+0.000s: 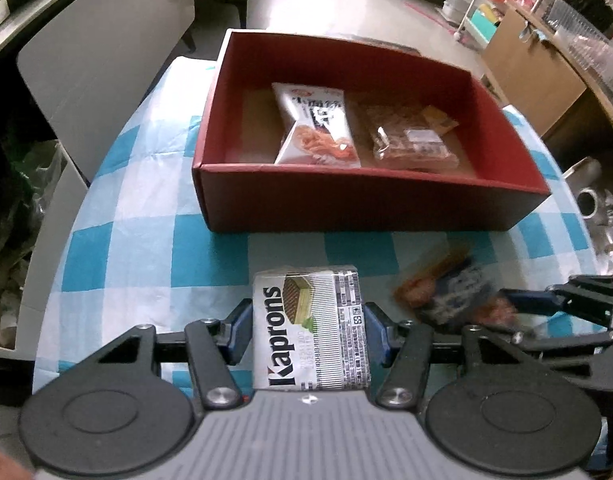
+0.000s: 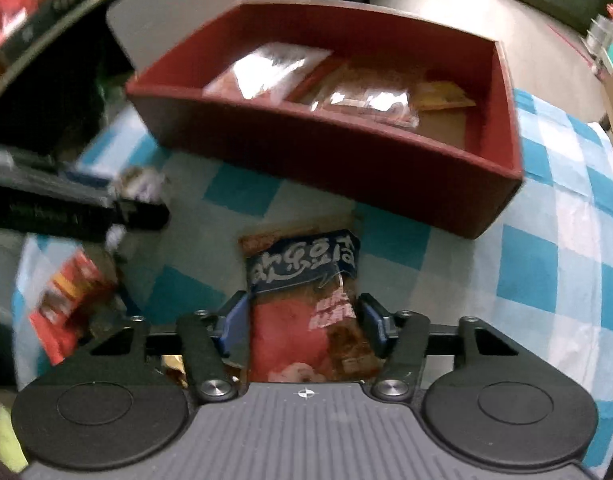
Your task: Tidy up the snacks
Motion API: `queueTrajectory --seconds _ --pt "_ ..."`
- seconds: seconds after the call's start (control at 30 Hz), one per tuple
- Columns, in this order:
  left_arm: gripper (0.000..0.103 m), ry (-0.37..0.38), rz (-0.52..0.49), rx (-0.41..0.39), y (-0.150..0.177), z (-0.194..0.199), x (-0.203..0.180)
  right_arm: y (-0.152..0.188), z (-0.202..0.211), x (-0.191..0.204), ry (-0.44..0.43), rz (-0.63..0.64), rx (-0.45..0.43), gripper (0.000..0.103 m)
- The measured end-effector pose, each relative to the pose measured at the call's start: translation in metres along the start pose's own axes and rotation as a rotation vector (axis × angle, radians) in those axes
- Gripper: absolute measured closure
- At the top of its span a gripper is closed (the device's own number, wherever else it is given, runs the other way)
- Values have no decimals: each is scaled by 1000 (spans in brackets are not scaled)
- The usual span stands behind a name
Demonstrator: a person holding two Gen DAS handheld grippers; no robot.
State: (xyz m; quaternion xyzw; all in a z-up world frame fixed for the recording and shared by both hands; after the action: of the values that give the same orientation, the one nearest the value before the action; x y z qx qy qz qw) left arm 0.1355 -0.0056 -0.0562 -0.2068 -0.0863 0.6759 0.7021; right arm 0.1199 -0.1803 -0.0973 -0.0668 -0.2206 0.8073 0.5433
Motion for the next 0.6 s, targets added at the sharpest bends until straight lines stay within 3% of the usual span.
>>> queueTrajectory --seconds 0.03,0.1,0.17,0.2,0.27,0.37,0.43,0.6 --pt "52 6 0 -3 0 2 0 -1 3 -2 -11 -18 -11 55" --pt "52 4 2 -2 2 3 1 -1 6 -6 -25 -54 -21 54" --pt "52 -3 6 5 3 1 2 2 -1 -8 25 -47 0 41" --pt "52 -5 8 10 3 0 3 4 -2 -8 35 -52 -7 28" --pt "52 -5 10 17 5 -2 3 3 -4 -6 28 -50 -8 28" --pt "52 -2 8 22 6 -1 3 3 -15 4 62 5 15 16" --pt "52 -1 3 25 7 -1 4 6 -29 14 86 69 42 0" --pt "52 6 13 41 7 -4 8 8 -34 22 90 80 60 0"
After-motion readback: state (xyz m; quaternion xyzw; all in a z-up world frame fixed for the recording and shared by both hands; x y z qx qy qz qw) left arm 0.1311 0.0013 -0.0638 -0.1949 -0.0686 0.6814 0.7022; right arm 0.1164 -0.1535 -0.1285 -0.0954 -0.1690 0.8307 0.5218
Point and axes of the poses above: each gripper's, at about its wrist camera, not at the fingertips, and z roughly against the way its jaws point, x to its left, y to its underside, the point moved 4 cm from there along -z, roughly the way its jaws point, and after that the axes turned 1 degree about -z, right-handed, at the moved point
